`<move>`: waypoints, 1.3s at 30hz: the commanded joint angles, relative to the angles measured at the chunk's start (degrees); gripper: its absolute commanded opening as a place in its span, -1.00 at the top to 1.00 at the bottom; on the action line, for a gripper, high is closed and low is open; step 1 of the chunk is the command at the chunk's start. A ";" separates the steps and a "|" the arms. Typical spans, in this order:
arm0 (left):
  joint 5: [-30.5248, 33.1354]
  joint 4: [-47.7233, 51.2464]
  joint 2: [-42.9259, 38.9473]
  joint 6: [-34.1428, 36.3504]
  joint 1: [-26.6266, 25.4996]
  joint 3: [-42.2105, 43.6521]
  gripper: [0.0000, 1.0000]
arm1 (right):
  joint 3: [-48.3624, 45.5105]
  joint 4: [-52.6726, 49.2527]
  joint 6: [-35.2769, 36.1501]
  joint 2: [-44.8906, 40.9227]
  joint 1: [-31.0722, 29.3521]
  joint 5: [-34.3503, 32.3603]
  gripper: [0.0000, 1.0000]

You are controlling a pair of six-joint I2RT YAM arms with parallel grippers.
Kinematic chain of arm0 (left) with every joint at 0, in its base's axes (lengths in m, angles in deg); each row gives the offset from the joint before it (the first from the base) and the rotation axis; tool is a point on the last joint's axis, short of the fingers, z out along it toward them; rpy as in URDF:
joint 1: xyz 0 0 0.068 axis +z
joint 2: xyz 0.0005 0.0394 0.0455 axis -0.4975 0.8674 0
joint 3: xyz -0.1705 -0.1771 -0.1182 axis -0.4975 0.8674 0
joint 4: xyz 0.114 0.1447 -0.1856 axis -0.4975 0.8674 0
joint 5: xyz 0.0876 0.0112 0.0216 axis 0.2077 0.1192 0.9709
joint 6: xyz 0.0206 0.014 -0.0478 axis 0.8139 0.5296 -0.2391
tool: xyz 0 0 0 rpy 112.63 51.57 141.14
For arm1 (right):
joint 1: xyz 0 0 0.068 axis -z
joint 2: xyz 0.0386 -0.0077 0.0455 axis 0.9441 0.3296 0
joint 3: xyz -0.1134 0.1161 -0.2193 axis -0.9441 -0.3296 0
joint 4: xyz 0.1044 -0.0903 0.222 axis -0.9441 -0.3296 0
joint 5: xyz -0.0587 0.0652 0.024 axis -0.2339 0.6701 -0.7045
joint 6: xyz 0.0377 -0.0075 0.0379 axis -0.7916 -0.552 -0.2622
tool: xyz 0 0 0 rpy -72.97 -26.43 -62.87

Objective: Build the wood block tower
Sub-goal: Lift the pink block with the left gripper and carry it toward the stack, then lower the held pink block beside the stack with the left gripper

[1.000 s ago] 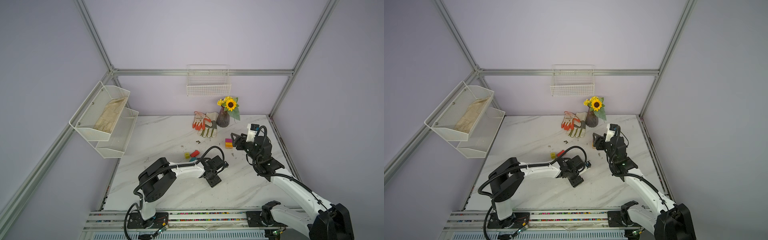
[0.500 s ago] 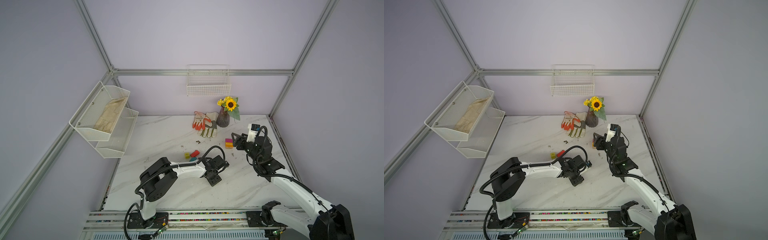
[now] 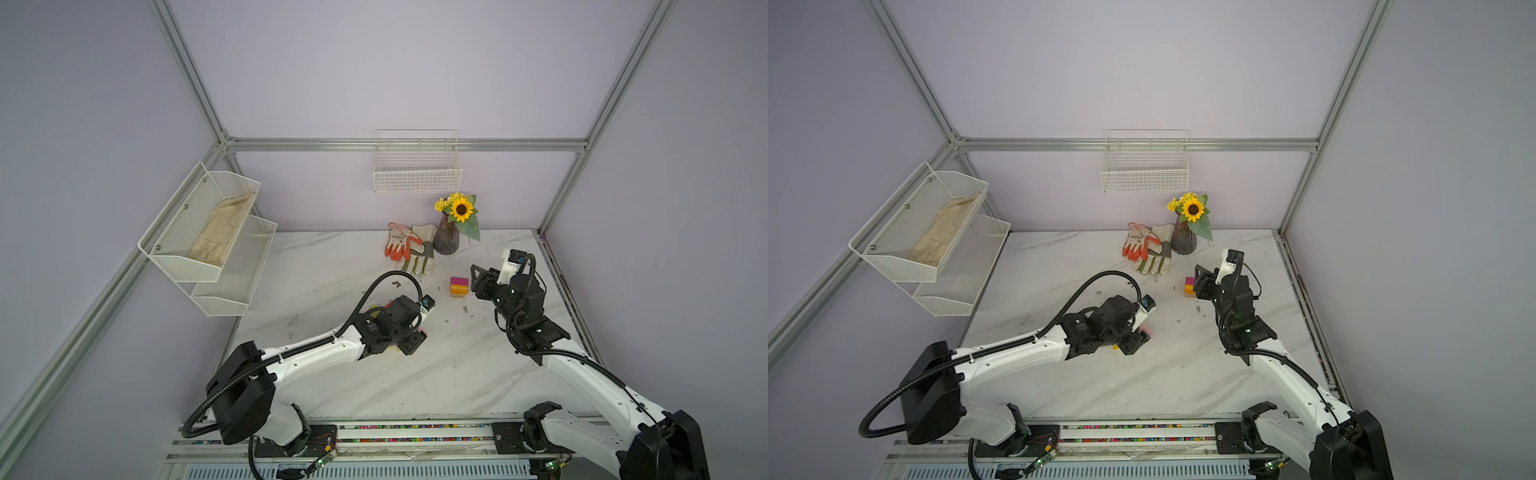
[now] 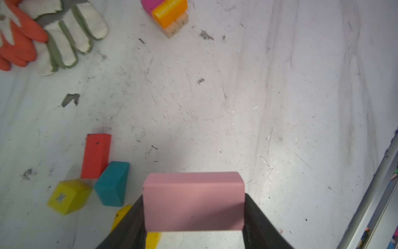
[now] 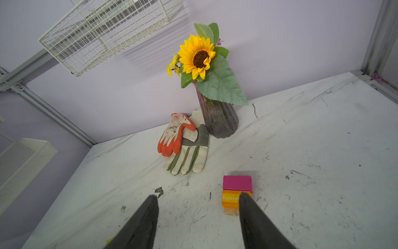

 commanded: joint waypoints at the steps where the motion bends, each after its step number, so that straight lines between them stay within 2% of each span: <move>1: 1.74 -6.01 -5.82 -3.66 1.89 3.42 0.29 | -0.80 0.44 -0.29 -0.73 0.34 -1.74 -0.20; 3: 3.91 -8.59 -8.09 -3.62 1.90 3.58 0.25 | -0.99 1.01 -0.23 -0.52 0.43 -1.76 -0.19; 4: 4.99 -9.58 -9.06 -3.57 1.89 3.24 0.32 | -1.01 1.11 -0.21 -0.48 0.42 -1.76 -0.19; 6: 7.90 -10.59 -10.42 -2.29 1.83 1.85 0.32 | -0.96 1.28 -0.02 -0.29 0.53 -1.65 -0.18; 12: 15.94 -16.81 -11.89 6.15 1.93 -3.22 0.36 | -1.24 1.54 0.23 -0.69 0.61 -1.33 -0.16; 15: 17.79 -19.88 -10.41 11.58 2.25 -5.31 0.27 | -1.60 1.59 0.32 -1.24 0.59 -1.45 -0.16; 19: 16.61 -21.04 -6.68 16.84 4.01 -8.67 0.25 | -2.18 1.81 0.32 -2.26 0.68 -1.66 -0.16; 22: 11.81 -18.46 -3.40 19.40 5.75 -12.70 0.37 | -2.43 2.17 0.21 -2.44 0.72 -1.45 -0.16; 27: 1.33 -10.02 4.79 20.51 8.93 -21.11 0.70 | -2.42 2.26 0.24 -2.07 0.96 -1.85 -0.15; 32: -4.23 -2.39 13.95 22.44 11.07 -30.66 0.75 | -2.71 1.37 -2.40 -1.23 2.45 -4.28 -0.15; 34: -5.51 0.18 17.62 24.14 11.28 -34.89 0.75 | -2.54 1.03 -3.84 0.33 5.87 -1.19 -0.07; 39: -13.55 6.56 26.56 30.13 11.56 -44.93 0.76 | -3.22 3.14 -5.60 5.10 14.69 7.85 0.13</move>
